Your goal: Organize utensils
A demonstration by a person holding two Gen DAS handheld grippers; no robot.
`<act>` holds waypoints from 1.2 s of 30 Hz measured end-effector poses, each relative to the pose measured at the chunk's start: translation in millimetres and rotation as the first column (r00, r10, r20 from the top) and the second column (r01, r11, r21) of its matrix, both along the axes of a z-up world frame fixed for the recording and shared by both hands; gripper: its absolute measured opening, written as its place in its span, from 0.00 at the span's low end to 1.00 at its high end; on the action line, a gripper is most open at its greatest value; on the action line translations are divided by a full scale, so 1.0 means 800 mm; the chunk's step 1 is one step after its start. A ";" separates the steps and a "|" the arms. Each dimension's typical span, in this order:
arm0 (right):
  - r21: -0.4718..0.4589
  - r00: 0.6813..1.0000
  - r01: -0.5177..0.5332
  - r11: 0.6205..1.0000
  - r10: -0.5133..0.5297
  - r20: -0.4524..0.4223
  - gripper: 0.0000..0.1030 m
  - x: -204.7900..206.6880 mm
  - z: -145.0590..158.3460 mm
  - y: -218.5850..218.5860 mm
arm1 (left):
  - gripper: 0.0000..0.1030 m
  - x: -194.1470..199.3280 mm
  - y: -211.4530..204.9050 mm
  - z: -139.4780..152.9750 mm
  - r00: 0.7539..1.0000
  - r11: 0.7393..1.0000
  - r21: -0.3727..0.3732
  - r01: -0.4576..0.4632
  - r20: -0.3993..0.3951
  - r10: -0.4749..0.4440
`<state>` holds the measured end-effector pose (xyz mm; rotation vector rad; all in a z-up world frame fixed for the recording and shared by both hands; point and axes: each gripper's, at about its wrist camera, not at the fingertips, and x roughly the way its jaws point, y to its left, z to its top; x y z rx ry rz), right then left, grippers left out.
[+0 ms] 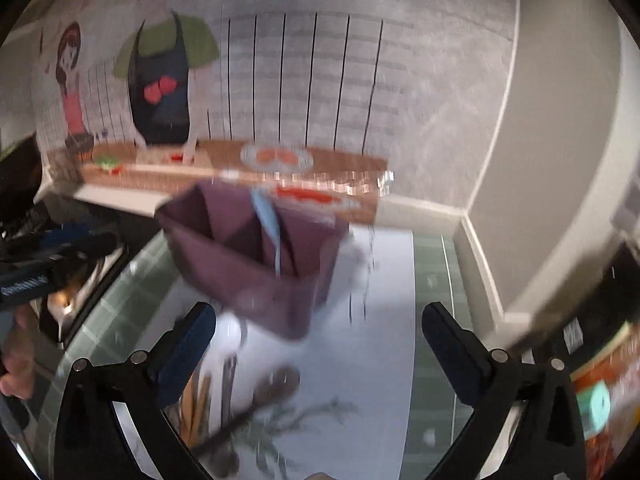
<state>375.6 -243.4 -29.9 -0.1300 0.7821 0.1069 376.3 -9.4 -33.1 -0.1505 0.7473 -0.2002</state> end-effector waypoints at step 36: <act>0.044 0.958 0.064 0.997 -0.049 -0.282 0.32 -0.031 -0.097 0.021 | 0.55 -0.093 -0.018 -0.067 0.983 0.987 0.007 0.158 -0.097 -0.157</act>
